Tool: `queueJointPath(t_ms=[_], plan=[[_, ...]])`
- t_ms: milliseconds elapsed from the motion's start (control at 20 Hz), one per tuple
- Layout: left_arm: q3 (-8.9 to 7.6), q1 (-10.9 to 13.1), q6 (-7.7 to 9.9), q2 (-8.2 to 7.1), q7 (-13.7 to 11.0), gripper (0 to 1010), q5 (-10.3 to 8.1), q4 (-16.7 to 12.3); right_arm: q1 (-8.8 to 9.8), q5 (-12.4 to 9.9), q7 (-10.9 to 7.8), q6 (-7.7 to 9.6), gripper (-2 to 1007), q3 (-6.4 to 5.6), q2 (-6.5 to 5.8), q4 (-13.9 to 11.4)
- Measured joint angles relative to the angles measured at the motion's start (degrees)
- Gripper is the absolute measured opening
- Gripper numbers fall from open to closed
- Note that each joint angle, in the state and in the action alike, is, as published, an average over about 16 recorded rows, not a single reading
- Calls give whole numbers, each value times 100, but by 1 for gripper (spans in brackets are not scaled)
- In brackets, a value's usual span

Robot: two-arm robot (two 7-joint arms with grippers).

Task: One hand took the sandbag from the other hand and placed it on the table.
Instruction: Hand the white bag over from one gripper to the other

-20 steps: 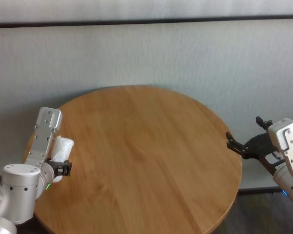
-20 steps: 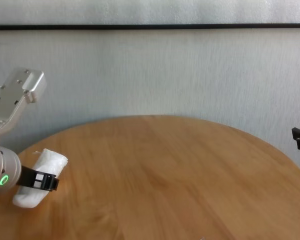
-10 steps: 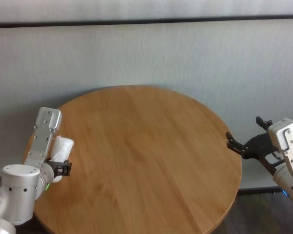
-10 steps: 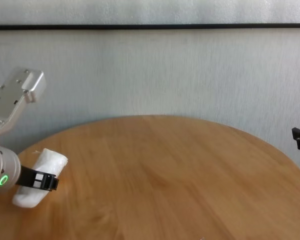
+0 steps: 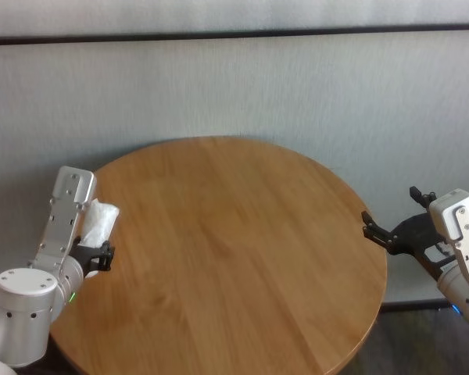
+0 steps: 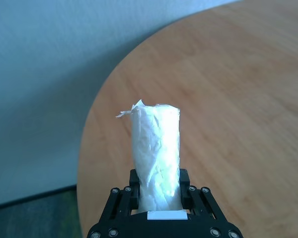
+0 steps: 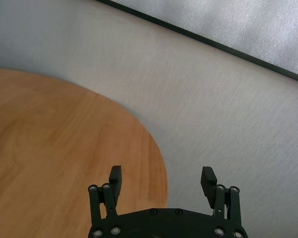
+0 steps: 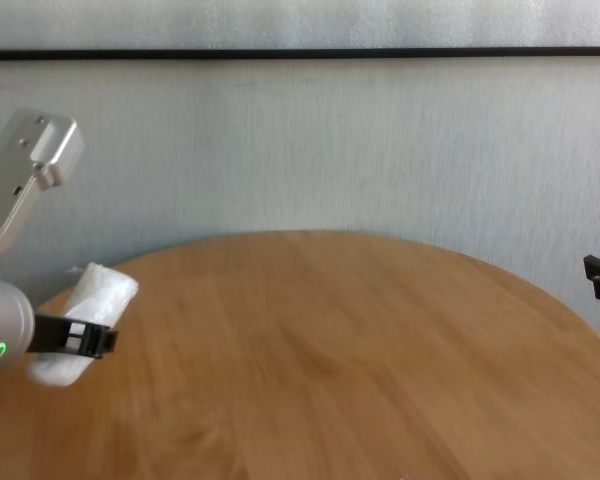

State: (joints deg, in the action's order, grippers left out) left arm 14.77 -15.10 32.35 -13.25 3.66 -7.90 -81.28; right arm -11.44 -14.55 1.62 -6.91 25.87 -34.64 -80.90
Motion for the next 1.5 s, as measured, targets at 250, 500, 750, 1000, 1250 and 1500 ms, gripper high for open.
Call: queueJointPath(t_ms=[250,500,750,1000,1250,1500], plan=[[18,59,-259,-46,-191,484,55,-115,0,0,0,0,1005,0,0,0],[34,108,-502,-92,-414,484,85,-257,0,0,0,0,1005,0,0,0],[53,159,-781,-143,-640,485,120,-429,0,0,0,0,1005,0,0,0],[108,207,-1136,-220,-918,485,185,-605,0,0,0,0,1005,0,0,0],[218,241,-1544,-337,-1253,485,287,-762,0,0,0,0,1005,0,0,0],[326,241,-1869,-439,-1598,485,375,-892,0,0,0,0,1005,0,0,0]])
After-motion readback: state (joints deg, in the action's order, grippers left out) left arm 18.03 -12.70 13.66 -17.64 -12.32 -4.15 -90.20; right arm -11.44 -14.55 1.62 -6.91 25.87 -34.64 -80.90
